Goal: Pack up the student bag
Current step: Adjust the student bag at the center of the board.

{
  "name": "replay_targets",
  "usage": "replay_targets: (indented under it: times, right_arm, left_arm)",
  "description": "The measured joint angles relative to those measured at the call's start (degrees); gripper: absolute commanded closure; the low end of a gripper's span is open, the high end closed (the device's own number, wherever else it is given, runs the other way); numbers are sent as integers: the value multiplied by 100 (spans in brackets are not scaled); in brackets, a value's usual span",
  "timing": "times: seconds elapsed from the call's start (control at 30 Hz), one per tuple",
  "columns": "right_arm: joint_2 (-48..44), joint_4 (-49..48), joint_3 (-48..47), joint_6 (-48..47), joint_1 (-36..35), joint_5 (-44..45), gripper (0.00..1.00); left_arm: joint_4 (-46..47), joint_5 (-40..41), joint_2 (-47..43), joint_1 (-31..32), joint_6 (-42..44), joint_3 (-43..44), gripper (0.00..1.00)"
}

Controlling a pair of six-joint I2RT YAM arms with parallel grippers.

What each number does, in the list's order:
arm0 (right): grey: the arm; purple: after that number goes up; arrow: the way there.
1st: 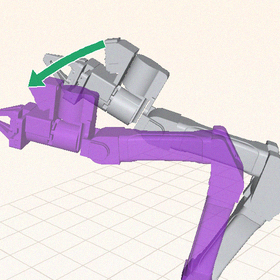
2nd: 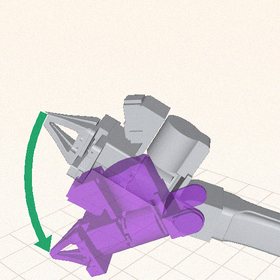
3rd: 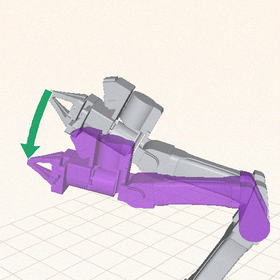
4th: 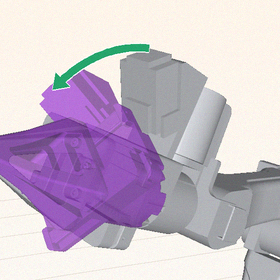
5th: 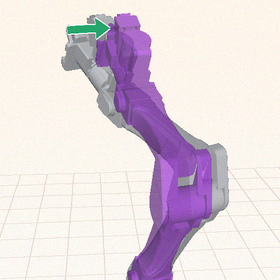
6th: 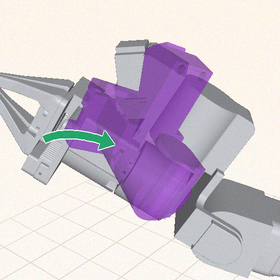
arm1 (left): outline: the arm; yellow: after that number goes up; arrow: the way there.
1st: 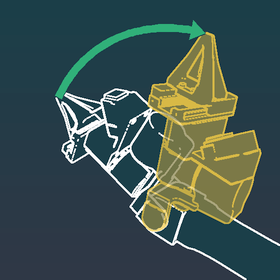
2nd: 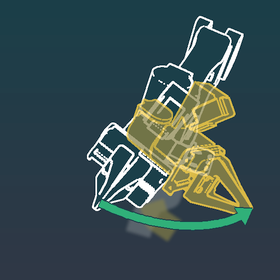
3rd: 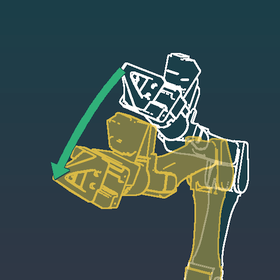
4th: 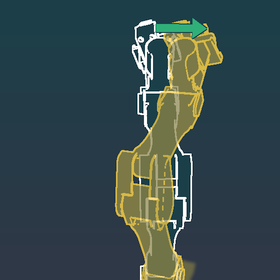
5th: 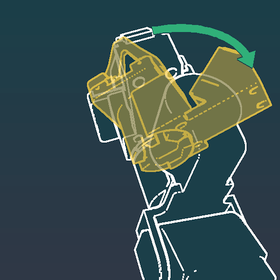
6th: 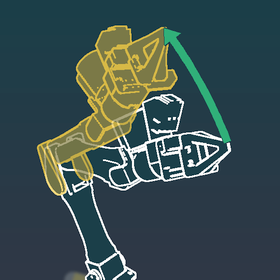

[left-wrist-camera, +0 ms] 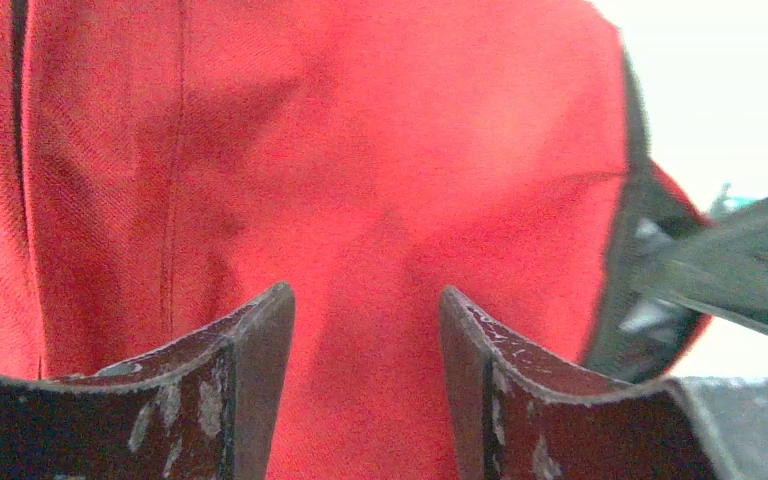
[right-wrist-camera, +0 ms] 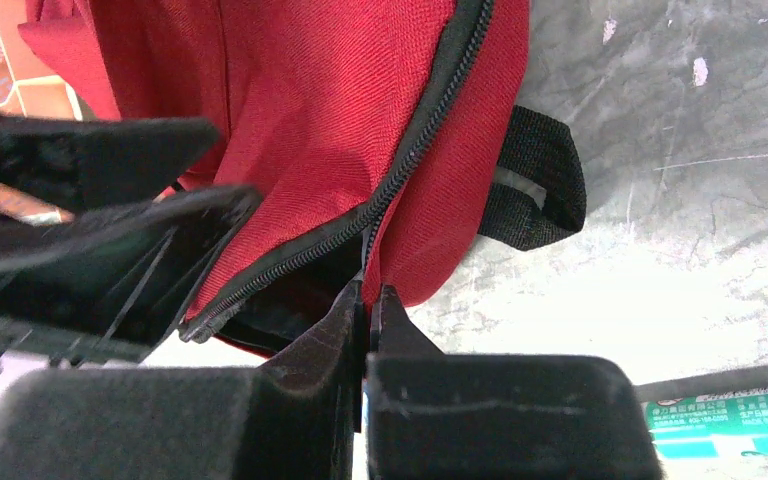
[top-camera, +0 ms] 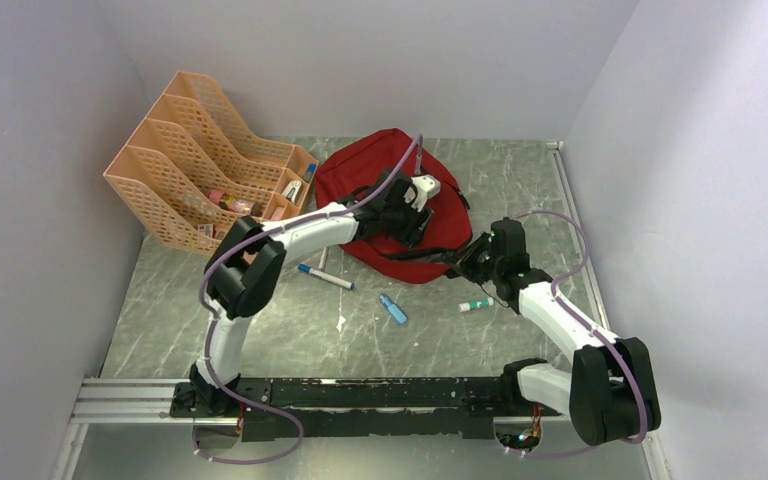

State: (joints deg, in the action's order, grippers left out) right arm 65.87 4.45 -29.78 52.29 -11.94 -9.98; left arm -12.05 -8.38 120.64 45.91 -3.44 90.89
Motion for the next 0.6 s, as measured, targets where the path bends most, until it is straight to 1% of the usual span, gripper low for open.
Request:
replay_targets:
  times: [0.13,0.23,0.37,0.6]
  right_arm:
    - [0,24,-22,7,0,37,100]
    - [4,87,-83,-7,0,74,100]
    - [15,146,-149,-33,0,125,100]
    - [66,214,-149,-52,0,164,100]
  left_arm:
    - [109,2,-529,157,-9,-310,40]
    - [216,2,-758,225,-63,-503,40]
    - [308,0,-841,258,-160,-704,40]
    - [317,-129,-839,260,-219,-789,44]
